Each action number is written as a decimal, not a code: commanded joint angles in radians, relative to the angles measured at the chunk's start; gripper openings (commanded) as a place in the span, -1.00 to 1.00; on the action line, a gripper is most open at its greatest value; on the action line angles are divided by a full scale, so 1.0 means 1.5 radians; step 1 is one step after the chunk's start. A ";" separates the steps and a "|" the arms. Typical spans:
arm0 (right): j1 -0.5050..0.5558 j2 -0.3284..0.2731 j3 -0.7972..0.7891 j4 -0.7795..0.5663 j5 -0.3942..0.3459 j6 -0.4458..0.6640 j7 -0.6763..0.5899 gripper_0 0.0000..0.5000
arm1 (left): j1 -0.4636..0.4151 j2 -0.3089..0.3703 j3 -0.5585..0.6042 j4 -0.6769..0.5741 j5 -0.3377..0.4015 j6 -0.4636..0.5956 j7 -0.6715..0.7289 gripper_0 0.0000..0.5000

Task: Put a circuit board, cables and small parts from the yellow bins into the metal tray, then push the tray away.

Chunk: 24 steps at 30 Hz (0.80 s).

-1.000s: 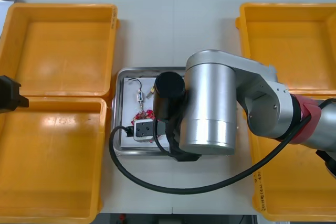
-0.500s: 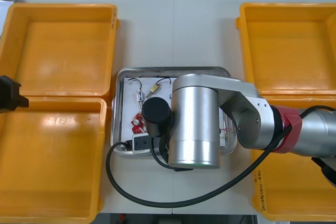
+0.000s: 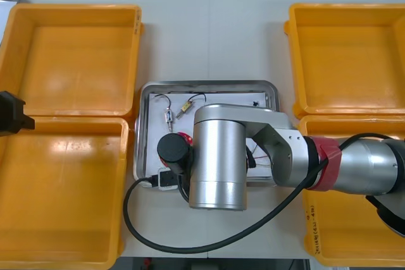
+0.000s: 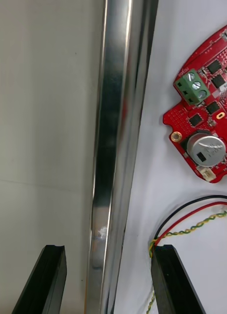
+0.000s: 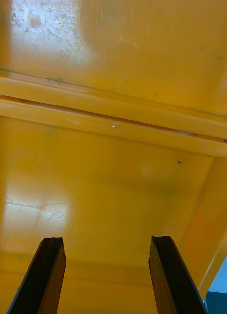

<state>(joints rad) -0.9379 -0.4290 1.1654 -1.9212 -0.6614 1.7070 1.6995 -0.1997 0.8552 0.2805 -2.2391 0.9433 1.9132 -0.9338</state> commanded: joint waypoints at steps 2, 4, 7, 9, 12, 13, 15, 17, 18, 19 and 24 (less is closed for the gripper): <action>-0.014 0.021 0.022 0.008 0.008 -0.012 -0.022 1.00 | 0.011 0.029 0.020 -0.020 0.005 0.004 -0.068 1.00; -0.006 0.021 0.025 0.009 0.018 -0.015 -0.022 1.00 | 0.011 0.029 0.020 -0.020 0.005 0.004 -0.068 1.00; 0.012 0.021 0.025 0.010 0.035 -0.020 -0.024 1.00 | 0.011 0.029 0.020 -0.020 0.005 0.004 -0.068 1.00; 0.025 0.024 0.025 0.010 0.049 -0.023 -0.025 1.00 | 0.011 0.029 0.020 -0.020 0.005 0.004 -0.068 1.00; 0.036 0.030 0.025 0.012 0.066 -0.025 -0.028 1.00 | 0.011 0.029 0.020 -0.020 0.005 0.004 -0.068 1.00; 0.037 0.032 0.025 0.014 0.067 -0.025 -0.029 1.00 | 0.011 0.029 0.020 -0.020 0.005 0.004 -0.068 1.00; 0.043 0.039 0.025 0.020 0.077 -0.027 -0.030 1.00 | 0.011 0.029 0.020 -0.020 0.005 0.004 -0.068 1.00; 0.051 0.042 0.025 0.022 0.088 -0.028 -0.030 1.00 | 0.011 0.029 0.020 -0.020 0.005 0.004 -0.068 1.00; 0.054 0.043 0.025 0.023 0.093 -0.030 -0.030 1.00 | 0.011 0.029 0.020 -0.020 0.005 0.004 -0.068 1.00; 0.057 0.044 0.025 0.023 0.099 -0.031 -0.030 1.00 | 0.011 0.029 0.020 -0.020 0.005 0.004 -0.068 1.00; 0.068 0.050 0.025 0.023 0.112 -0.035 -0.030 1.00 | 0.011 0.029 0.020 -0.020 0.005 0.004 -0.068 1.00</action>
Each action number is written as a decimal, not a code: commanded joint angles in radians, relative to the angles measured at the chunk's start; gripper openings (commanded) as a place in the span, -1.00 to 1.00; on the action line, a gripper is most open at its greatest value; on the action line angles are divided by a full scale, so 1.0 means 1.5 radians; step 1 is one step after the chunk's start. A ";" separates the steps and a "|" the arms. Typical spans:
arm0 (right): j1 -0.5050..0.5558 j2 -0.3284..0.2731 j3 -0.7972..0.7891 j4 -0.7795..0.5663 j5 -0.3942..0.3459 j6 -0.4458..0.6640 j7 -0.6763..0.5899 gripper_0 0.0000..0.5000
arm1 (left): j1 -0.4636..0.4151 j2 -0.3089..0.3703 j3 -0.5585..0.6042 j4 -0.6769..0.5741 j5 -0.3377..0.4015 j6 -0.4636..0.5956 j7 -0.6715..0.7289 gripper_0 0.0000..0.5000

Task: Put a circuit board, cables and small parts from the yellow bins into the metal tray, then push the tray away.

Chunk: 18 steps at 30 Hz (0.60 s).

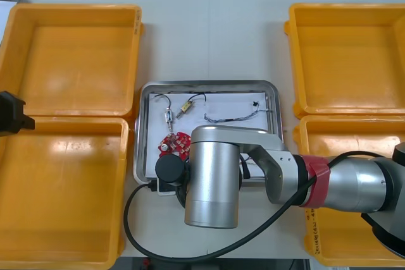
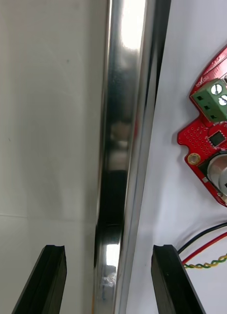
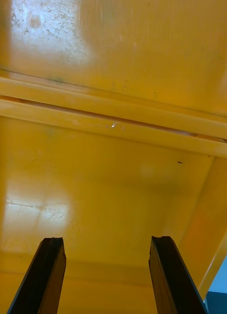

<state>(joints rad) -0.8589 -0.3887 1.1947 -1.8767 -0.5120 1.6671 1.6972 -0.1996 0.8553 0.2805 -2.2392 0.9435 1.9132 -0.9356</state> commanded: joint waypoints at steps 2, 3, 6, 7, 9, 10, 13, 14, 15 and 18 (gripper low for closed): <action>0.017 0.025 0.005 -0.007 0.018 -0.008 -0.028 1.00 | 0.011 0.029 0.020 -0.020 0.005 0.004 -0.067 1.00; 0.017 0.025 0.005 -0.007 0.020 -0.008 -0.029 1.00 | 0.011 0.029 0.020 -0.020 0.005 0.004 -0.067 1.00; 0.021 0.025 0.005 -0.007 0.025 -0.011 -0.029 1.00 | 0.011 0.029 0.020 -0.020 0.005 0.004 -0.067 1.00; 0.021 0.025 0.005 -0.007 0.025 -0.011 -0.029 1.00 | 0.011 0.029 0.020 -0.020 0.005 0.004 -0.067 1.00; 0.021 0.025 0.005 -0.007 0.027 -0.011 -0.029 1.00 | 0.011 0.029 0.020 -0.020 0.005 0.004 -0.067 1.00; 0.021 0.025 0.005 -0.007 0.028 -0.011 -0.029 1.00 | 0.011 0.029 0.020 -0.020 0.005 0.004 -0.067 1.00; 0.021 0.025 0.005 -0.007 0.029 -0.011 -0.028 0.57 | 0.011 0.029 0.020 -0.020 0.005 0.004 -0.067 1.00; 0.021 0.025 0.005 -0.007 0.029 -0.012 -0.029 0.13 | 0.011 0.029 0.020 -0.020 0.005 0.004 -0.067 1.00; 0.021 0.025 0.005 -0.007 0.029 -0.011 -0.029 -0.45 | 0.011 0.029 0.020 -0.020 0.005 0.004 -0.067 1.00; 0.021 0.025 0.005 -0.007 0.029 -0.012 -0.029 -1.00 | 0.011 0.029 0.020 -0.020 0.005 0.004 -0.067 1.00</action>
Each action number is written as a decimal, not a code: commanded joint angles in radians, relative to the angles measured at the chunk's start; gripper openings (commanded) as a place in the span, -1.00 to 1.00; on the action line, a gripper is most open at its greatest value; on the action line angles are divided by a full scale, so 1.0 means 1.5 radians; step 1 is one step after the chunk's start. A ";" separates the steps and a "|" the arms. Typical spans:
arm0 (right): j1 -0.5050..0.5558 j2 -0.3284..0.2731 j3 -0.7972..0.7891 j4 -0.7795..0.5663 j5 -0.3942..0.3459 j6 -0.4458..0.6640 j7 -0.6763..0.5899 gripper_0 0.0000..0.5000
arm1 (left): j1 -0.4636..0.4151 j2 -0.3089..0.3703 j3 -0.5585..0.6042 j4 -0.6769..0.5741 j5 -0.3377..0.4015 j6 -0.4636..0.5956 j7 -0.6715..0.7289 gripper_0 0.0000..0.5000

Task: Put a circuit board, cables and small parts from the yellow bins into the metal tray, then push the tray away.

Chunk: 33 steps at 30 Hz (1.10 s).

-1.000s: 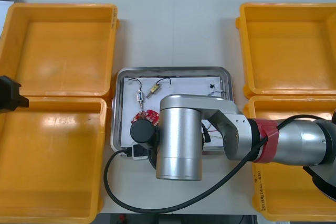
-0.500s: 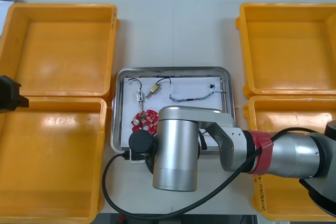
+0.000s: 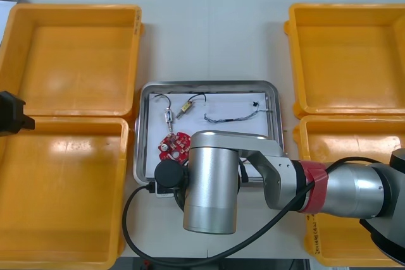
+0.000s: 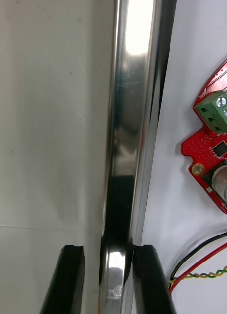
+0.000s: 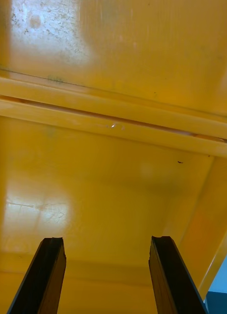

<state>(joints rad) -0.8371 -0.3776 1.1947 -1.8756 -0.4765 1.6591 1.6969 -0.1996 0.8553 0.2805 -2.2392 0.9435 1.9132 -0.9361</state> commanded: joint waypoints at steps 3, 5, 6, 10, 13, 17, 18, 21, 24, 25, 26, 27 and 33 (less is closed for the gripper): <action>0.006 0.018 0.005 -0.007 0.009 -0.010 -0.028 -1.00 | 0.011 0.029 0.020 -0.020 0.005 0.004 -0.066 1.00; 0.007 0.018 0.005 -0.007 0.013 -0.012 -0.026 -1.00 | 0.011 0.029 0.020 -0.020 0.005 0.004 -0.066 1.00; 0.006 0.018 0.005 -0.007 0.014 -0.012 -0.025 -1.00 | 0.011 0.029 0.020 -0.020 0.005 0.004 -0.066 1.00; 0.003 0.017 0.005 -0.007 0.025 -0.012 -0.025 -1.00 | 0.011 0.029 0.020 -0.020 0.005 0.004 -0.066 1.00; -0.009 0.012 0.005 -0.007 0.024 -0.013 -0.025 -1.00 | 0.011 0.029 0.020 -0.020 0.005 0.004 -0.066 1.00; -0.030 0.006 0.005 -0.007 0.020 -0.011 -0.028 -1.00 | 0.011 0.029 0.020 -0.020 0.005 0.004 -0.066 1.00; -0.034 0.005 0.005 -0.007 0.020 -0.010 -0.028 -1.00 | 0.011 0.029 0.020 -0.020 0.005 0.004 -0.066 1.00; -0.050 -0.001 0.005 -0.007 0.020 -0.011 -0.026 -1.00 | 0.011 0.029 0.020 -0.020 0.005 0.004 -0.066 1.00; -0.066 -0.008 0.005 -0.005 0.020 -0.010 -0.022 -1.00 | 0.011 0.029 0.020 -0.020 0.005 0.004 -0.066 1.00; -0.071 -0.010 0.005 -0.003 0.020 -0.011 -0.020 -1.00 | 0.011 0.029 0.020 -0.020 0.005 0.004 -0.066 1.00; -0.073 -0.011 0.005 0.000 0.019 -0.011 -0.019 -1.00 | 0.011 0.029 0.020 -0.020 0.005 0.004 -0.066 1.00; -0.079 -0.011 0.005 0.005 0.019 -0.011 -0.017 -1.00 | 0.011 0.029 0.020 -0.020 0.005 0.004 -0.066 1.00; -0.107 -0.012 0.004 0.028 0.018 -0.011 -0.011 -1.00 | 0.011 0.029 0.020 -0.020 0.005 0.004 -0.066 1.00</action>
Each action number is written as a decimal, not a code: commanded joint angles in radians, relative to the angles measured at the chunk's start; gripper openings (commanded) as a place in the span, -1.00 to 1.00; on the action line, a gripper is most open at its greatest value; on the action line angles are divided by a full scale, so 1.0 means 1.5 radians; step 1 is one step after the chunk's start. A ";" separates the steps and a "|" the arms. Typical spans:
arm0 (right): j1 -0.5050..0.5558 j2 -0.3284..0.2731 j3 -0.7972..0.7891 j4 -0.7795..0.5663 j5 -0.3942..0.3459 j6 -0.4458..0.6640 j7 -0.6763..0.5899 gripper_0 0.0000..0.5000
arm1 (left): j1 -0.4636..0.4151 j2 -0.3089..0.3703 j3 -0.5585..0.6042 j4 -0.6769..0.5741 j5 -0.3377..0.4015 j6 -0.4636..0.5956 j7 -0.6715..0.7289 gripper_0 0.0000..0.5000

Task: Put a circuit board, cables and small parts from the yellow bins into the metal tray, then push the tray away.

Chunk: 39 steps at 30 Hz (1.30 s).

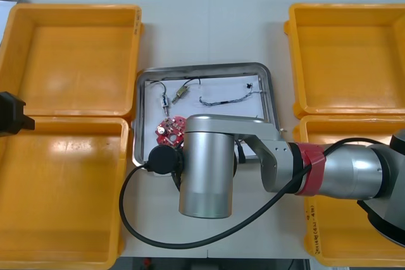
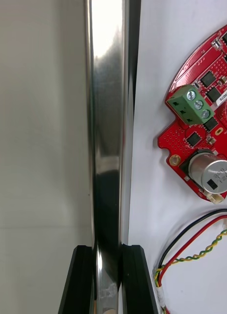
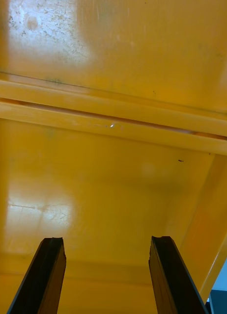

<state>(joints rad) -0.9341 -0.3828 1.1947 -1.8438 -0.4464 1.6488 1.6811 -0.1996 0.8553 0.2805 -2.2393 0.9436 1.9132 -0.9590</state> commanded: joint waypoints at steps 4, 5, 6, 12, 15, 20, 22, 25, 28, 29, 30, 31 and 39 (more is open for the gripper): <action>-0.052 -0.016 -0.001 0.010 -0.002 -0.004 0.000 -1.00 | 0.011 0.029 0.020 -0.020 0.005 0.004 -0.051 1.00; -0.056 -0.018 -0.003 0.010 -0.002 -0.004 0.001 -1.00 | 0.011 0.029 0.020 -0.020 0.005 0.004 -0.051 1.00; -0.060 -0.020 -0.003 0.010 -0.003 -0.004 0.001 -1.00 | 0.011 0.029 0.020 -0.020 0.005 0.004 -0.051 1.00; -0.083 -0.025 -0.011 0.021 -0.020 -0.004 0.001 -1.00 | 0.011 0.029 0.020 -0.020 0.005 0.004 -0.051 1.00; -0.096 -0.025 -0.024 0.042 -0.045 -0.006 0.003 -1.00 | 0.011 0.029 0.020 -0.020 0.005 0.004 -0.051 1.00; -0.113 -0.025 -0.026 0.057 -0.046 -0.007 0.007 -1.00 | 0.011 0.029 0.020 -0.020 0.005 0.004 -0.051 1.00; -0.120 -0.024 -0.026 0.064 -0.046 -0.008 0.008 -1.00 | 0.011 0.029 0.020 -0.020 0.005 0.004 -0.051 1.00; -0.137 -0.020 -0.026 0.080 -0.056 -0.010 0.011 -1.00 | 0.011 0.029 0.020 -0.020 0.005 0.004 -0.051 1.00; -0.159 -0.017 -0.026 0.098 -0.073 -0.014 0.014 -1.00 | 0.011 0.029 0.020 -0.020 0.005 0.004 -0.051 1.00; -0.162 -0.017 -0.026 0.102 -0.076 -0.014 0.014 -1.00 | 0.011 0.029 0.020 -0.020 0.005 0.004 -0.051 1.00; -0.170 -0.016 -0.026 0.109 -0.080 -0.017 0.015 -1.00 | 0.011 0.029 0.020 -0.020 0.005 0.004 -0.051 1.00; -0.173 -0.015 -0.026 0.111 -0.081 -0.018 0.015 -1.00 | 0.011 0.029 0.020 -0.020 0.005 0.004 -0.051 1.00; -0.200 -0.011 -0.026 0.143 -0.081 -0.037 0.022 -1.00 | 0.011 0.029 0.020 -0.020 0.005 0.004 -0.051 1.00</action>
<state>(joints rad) -1.1754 -0.4049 1.1825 -1.6382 -0.5610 1.6090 1.6847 -0.1995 0.8553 0.2805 -2.2393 0.9436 1.9132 -0.9591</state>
